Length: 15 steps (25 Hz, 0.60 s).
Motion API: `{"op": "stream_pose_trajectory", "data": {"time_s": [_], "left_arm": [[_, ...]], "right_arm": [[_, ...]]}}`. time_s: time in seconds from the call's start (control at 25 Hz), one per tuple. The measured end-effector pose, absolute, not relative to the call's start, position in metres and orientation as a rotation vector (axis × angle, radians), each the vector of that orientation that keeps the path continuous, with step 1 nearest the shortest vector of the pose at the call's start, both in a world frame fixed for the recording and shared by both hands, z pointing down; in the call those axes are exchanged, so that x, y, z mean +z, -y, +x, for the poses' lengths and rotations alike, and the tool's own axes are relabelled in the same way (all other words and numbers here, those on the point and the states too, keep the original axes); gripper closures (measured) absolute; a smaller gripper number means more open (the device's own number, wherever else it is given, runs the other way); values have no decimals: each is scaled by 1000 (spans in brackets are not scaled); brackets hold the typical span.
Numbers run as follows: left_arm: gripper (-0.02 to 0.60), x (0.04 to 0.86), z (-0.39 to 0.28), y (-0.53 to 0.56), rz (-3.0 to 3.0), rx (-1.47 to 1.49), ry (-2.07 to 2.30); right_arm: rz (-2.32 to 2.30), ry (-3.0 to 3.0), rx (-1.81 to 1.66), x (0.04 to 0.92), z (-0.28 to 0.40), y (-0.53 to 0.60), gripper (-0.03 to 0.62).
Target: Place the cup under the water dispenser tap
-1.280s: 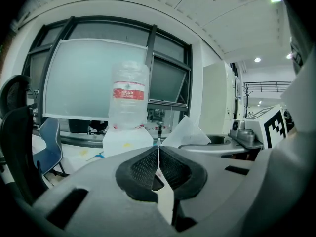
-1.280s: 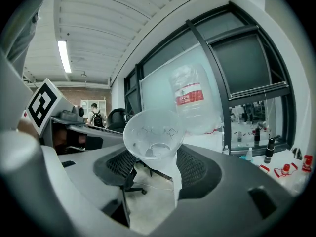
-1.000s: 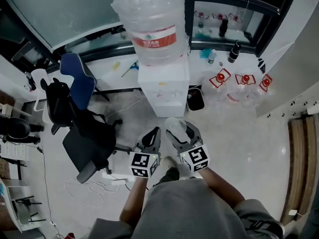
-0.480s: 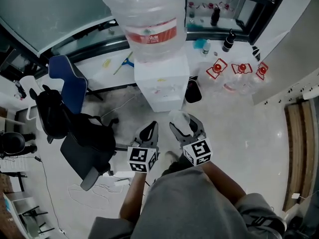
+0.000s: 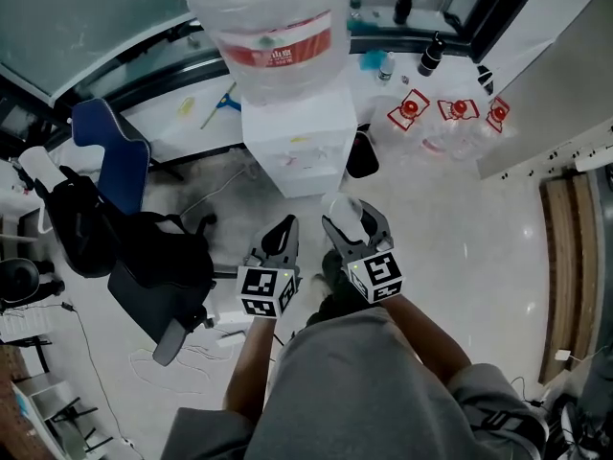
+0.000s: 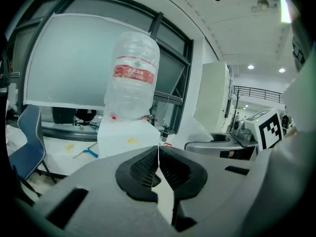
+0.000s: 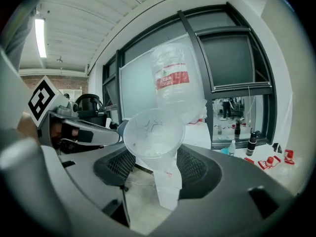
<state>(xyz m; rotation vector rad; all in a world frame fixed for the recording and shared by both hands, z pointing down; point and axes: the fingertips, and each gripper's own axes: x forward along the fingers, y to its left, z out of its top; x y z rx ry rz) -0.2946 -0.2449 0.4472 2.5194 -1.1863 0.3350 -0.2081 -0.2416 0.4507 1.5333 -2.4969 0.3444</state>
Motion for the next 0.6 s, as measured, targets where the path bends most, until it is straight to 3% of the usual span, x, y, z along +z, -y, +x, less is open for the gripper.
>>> {"op": "stream_pose_trajectory", "data": {"time_s": [0.6], "left_arm": [[569, 506, -249, 316, 2500, 486, 1044]], "right_arm": [[1596, 2421, 500, 505, -180, 307, 342]]}}
